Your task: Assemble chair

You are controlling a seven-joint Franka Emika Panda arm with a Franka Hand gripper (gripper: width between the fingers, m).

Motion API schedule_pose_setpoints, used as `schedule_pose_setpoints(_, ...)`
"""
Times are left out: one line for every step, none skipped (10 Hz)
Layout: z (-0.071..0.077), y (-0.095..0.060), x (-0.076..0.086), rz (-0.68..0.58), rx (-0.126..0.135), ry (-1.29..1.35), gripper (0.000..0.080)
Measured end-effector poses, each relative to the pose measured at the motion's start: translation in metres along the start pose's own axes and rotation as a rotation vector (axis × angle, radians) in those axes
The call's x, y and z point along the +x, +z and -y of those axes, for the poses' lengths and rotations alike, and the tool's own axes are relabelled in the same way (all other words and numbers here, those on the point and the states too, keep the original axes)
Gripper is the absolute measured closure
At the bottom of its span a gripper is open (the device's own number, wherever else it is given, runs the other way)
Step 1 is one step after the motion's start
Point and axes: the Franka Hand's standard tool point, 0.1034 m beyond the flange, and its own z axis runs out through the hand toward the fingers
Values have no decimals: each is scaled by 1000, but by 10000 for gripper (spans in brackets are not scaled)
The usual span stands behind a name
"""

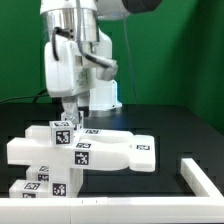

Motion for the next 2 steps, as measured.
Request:
schedule_pose_setpoints(4, -16, 0, 19, 26, 3, 151)
schedule_pose_setpoints(5, -20, 1, 22, 34, 7, 151)
